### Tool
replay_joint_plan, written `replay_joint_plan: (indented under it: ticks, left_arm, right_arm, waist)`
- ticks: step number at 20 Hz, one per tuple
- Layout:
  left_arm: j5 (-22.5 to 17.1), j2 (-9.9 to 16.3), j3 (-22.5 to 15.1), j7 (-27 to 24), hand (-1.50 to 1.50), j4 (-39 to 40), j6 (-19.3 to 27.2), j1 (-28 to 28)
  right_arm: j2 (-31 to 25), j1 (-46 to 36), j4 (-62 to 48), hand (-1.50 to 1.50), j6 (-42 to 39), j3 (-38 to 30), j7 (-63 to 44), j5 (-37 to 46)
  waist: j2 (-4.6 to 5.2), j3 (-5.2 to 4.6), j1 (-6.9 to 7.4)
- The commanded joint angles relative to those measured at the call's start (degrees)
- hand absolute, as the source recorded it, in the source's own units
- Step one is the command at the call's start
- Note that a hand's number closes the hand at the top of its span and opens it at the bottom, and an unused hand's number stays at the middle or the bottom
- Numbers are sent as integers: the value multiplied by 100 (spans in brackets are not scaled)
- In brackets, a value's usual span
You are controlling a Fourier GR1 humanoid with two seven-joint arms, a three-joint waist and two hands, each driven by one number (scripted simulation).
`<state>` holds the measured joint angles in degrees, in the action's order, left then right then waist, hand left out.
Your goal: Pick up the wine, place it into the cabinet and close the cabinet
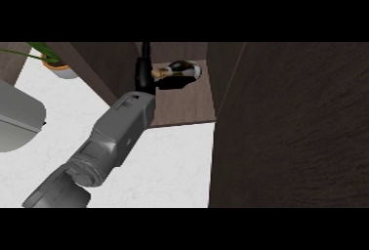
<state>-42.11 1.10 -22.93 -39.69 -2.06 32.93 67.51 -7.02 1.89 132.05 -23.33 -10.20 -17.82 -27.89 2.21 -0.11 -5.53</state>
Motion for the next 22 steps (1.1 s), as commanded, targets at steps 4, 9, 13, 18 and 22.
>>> replay_joint_plan:
  ticks: [4, 9, 13, 18, 22]
  left_arm:
    - [-89, -107, 161, -505, -150, -420, -132, -314]
    - [-161, -110, 140, -747, -150, -963, -234, -529]
    - [-344, -110, -166, -896, -150, -1709, -288, -1186]
    - [-550, -110, -1079, -162, -150, -3196, 629, -1499]
    - [-486, -110, -1282, -181, -150, -3875, 1003, -1988]
  right_arm:
    - [14, 36, 10, -150, -16, 50, -13, 64]
    - [-21, -28, 250, -150, 213, 34, -291, -134]
    - [157, 216, 100, -150, 22, 175, -8, 289]
    - [4, 138, 192, -150, 234, -101, -248, 17]
    - [-66, 148, 73, -150, 166, -258, -176, -41]
  waist:
    - [-48, 1, 39]
    - [-94, 2, 36]
    - [-144, 7, 163]
    - [-231, 11, 399]
    - [-237, 12, 504]
